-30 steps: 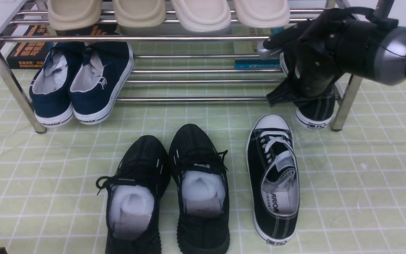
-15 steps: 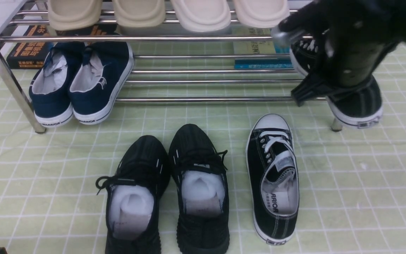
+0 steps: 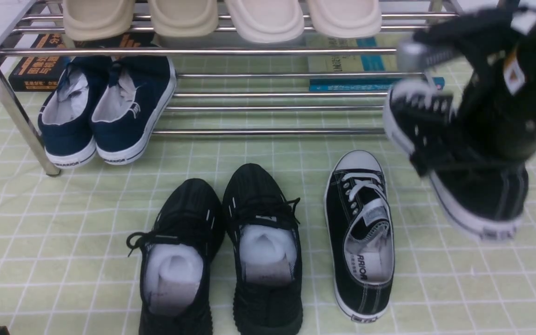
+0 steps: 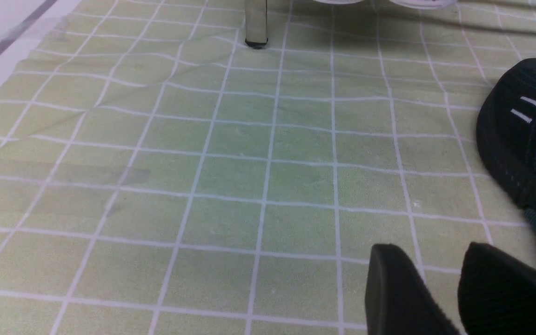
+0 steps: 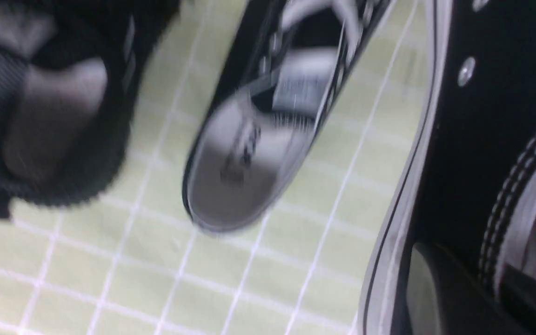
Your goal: Take the shoes off the shelf with your hand from the green coffee tablecloth.
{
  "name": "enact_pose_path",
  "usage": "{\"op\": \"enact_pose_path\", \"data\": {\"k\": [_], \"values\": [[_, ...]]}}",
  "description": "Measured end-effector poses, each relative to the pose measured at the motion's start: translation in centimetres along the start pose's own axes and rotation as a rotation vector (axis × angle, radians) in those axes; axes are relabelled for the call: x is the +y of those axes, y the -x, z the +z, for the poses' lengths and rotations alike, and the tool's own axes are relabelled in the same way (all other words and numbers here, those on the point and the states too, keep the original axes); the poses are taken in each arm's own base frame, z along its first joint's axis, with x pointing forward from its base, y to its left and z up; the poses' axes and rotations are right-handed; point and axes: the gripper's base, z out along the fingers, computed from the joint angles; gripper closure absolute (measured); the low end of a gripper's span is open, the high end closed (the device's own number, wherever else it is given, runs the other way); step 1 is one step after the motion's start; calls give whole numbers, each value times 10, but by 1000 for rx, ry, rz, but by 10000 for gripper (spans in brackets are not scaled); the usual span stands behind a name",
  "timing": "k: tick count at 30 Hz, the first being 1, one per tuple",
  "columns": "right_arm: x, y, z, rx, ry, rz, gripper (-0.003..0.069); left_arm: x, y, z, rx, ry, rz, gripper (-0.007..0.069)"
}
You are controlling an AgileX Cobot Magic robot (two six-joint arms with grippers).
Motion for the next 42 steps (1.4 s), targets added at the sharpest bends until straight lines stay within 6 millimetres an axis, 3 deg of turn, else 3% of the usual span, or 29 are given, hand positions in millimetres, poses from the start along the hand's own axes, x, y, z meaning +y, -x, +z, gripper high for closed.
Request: {"op": "enact_pose_path", "data": {"k": [8,18,28,42], "values": [[-6,-25,51,87,-66,54,643,0,0,0,0,0,0,383],[-5,-14,82,-45,-88,14,639,0,0,0,0,0,1,383],[2,-10,119,24,-86,55,635,0,0,0,0,0,1,383],[2,-10,125,45,-92,113,617,0,0,0,0,0,1,383]]}}
